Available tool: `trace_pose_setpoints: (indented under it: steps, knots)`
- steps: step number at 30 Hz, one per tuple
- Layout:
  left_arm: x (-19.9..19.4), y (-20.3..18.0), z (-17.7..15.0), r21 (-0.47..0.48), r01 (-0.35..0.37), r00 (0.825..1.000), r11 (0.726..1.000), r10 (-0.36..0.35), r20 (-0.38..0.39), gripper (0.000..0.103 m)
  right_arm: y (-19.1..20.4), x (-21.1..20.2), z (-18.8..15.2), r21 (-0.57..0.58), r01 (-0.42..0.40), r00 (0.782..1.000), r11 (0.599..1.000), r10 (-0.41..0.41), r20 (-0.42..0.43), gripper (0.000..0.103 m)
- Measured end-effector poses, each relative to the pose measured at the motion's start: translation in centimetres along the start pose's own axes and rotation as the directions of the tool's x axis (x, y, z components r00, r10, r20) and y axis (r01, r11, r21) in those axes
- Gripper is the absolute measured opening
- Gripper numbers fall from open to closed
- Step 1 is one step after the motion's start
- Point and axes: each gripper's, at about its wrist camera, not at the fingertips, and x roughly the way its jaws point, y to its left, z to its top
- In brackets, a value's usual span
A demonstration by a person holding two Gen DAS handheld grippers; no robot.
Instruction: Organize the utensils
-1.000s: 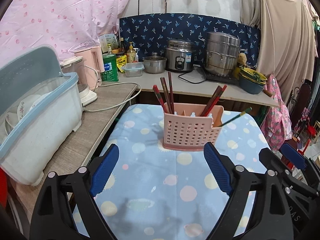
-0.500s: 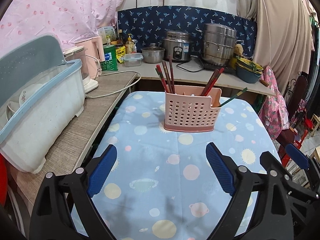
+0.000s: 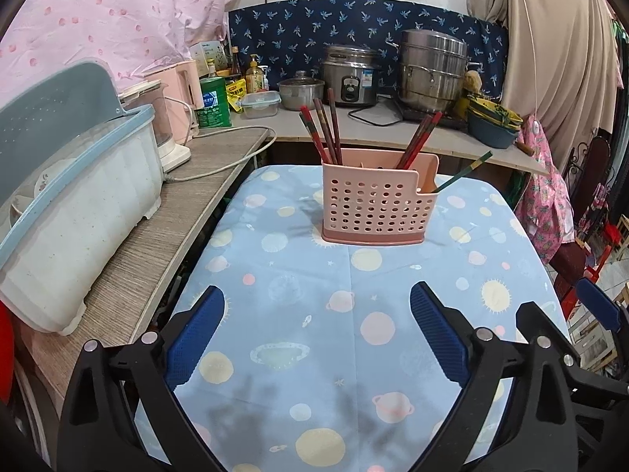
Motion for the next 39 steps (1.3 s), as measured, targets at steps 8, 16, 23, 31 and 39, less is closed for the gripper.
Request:
trace_pose_setpoints:
  steps: [8, 16, 23, 31, 39]
  knots:
    - [1.7, -0.2, 0.0, -0.004, -0.038, 0.999, 0.999, 0.038, -0.029, 0.092, -0.4, 1.9, 0.3, -0.013, -0.019, 1.0, 1.0, 0.019, -0.023, 0.084]
    - [3.0, 0.3, 0.1, -0.017, -0.104, 0.993, 0.994, 0.103, -0.053, 0.092, -0.8, 4.2, 0.5, -0.005, -0.064, 0.997, 0.998, 0.063, -0.043, 0.084]
    - [3.1, 0.4, 0.2, -0.041, -0.142, 0.989, 0.989, 0.14, -0.049, 0.092, -1.1, 5.5, 0.5, -0.009, -0.095, 0.994, 0.995, 0.094, -0.062, 0.084]
    - [3.0, -0.2, -0.2, -0.027, -0.175, 0.984, 0.984, 0.173, -0.047, 0.092, -1.8, 5.6, 0.1, 0.017, -0.113, 0.992, 0.993, 0.114, -0.047, 0.084]
    - [2.6, -0.7, -0.3, -0.03, -0.179, 0.984, 0.983, 0.177, -0.035, 0.092, -2.2, 5.5, -0.2, 0.024, -0.124, 0.991, 0.992, 0.125, -0.044, 0.084]
